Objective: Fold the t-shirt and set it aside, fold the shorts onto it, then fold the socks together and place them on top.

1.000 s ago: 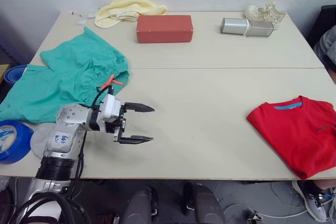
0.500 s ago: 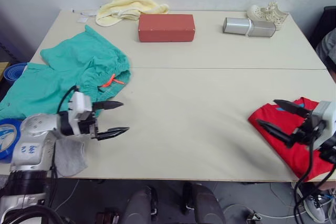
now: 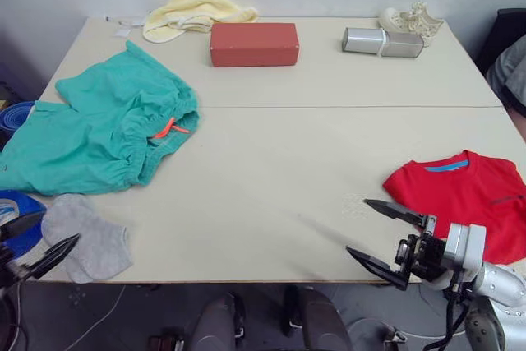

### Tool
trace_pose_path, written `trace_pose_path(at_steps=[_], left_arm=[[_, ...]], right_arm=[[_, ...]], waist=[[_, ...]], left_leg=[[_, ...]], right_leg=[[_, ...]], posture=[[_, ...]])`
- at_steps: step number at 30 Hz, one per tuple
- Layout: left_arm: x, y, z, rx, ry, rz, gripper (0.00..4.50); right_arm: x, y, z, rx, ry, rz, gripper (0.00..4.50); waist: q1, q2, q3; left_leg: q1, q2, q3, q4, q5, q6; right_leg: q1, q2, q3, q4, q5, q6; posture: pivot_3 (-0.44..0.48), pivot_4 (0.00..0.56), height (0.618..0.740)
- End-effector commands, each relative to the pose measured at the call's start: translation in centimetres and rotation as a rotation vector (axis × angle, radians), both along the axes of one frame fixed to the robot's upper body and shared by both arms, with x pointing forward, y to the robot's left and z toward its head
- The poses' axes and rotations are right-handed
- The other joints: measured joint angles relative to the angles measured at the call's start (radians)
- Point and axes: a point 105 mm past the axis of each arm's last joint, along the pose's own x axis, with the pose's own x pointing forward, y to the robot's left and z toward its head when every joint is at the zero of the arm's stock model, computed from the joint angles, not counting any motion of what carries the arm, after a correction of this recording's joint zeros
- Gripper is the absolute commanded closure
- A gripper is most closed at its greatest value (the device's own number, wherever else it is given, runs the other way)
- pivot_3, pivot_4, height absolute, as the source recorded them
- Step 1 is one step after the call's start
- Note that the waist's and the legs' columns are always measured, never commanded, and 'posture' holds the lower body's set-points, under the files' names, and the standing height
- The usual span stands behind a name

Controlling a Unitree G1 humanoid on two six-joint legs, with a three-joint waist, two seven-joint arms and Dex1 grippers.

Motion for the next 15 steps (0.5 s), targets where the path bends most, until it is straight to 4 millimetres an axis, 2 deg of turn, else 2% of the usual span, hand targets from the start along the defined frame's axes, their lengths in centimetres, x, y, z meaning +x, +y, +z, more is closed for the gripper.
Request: trace_pose_path(at_steps=[1, 5, 8, 14, 15], left_arm=[[-2.4, 2.2, 0.9, -0.014, -0.027, 0.148, 0.0], [-4.1, 2.9, 1.2, -0.031, -0.002, 0.197, 0.0], [-4.2, 2.7, 1.4, -0.035, 0.007, 0.187, 0.0], [0.7, -0.5, 3.2, -0.003, 0.018, -0.002, 0.0], [2.1, -1.2, 3.5, 0.043, 0.037, -0.037, 0.0]], right_arm=[[-0.5, -0.2, -0.2, -0.02, -0.048, 0.036, 0.02], [-0.4, 0.2, -0.3, -0.005, -0.018, 0.057, 0.02], [0.0, 0.9, 0.3, 0.043, -0.004, 0.042, 0.02], [0.5, 3.1, 2.4, 0.06, -0.081, 0.135, 0.02], [0.7, 3.5, 2.9, 0.069, -0.09, 0.147, 0.02]], waist=[[0.002, 0.0, 0.0], [-0.001, -0.002, -0.001], [-0.003, -0.001, -0.001], [0.001, -0.003, -0.002], [0.002, -0.002, -0.001]], left_leg=[[0.0, 0.0, 0.0, 0.0, 0.0, 0.0], [0.0, 0.0, 0.0, -0.002, 0.0, 0.0], [0.001, 0.0, 0.0, -0.005, 0.0, -0.001], [0.001, 0.0, 0.0, -0.007, 0.003, -0.004], [0.001, 0.0, 0.0, -0.007, 0.003, -0.005]], right_leg=[[0.0, 0.0, 0.0, 0.0, 0.0, 0.0], [0.0, 0.0, 0.0, -0.001, -0.001, -0.002], [-0.001, 0.0, 0.0, -0.002, -0.002, -0.003], [-0.003, 0.0, 0.0, 0.0, -0.002, -0.003], [-0.003, 0.0, 0.0, 0.0, -0.002, -0.003]], posture=[[0.0, 0.15, 0.74], [0.0, 0.15, 0.74], [0.0, 0.15, 0.74], [0.0, 0.15, 0.74], [0.0, 0.15, 0.74]])
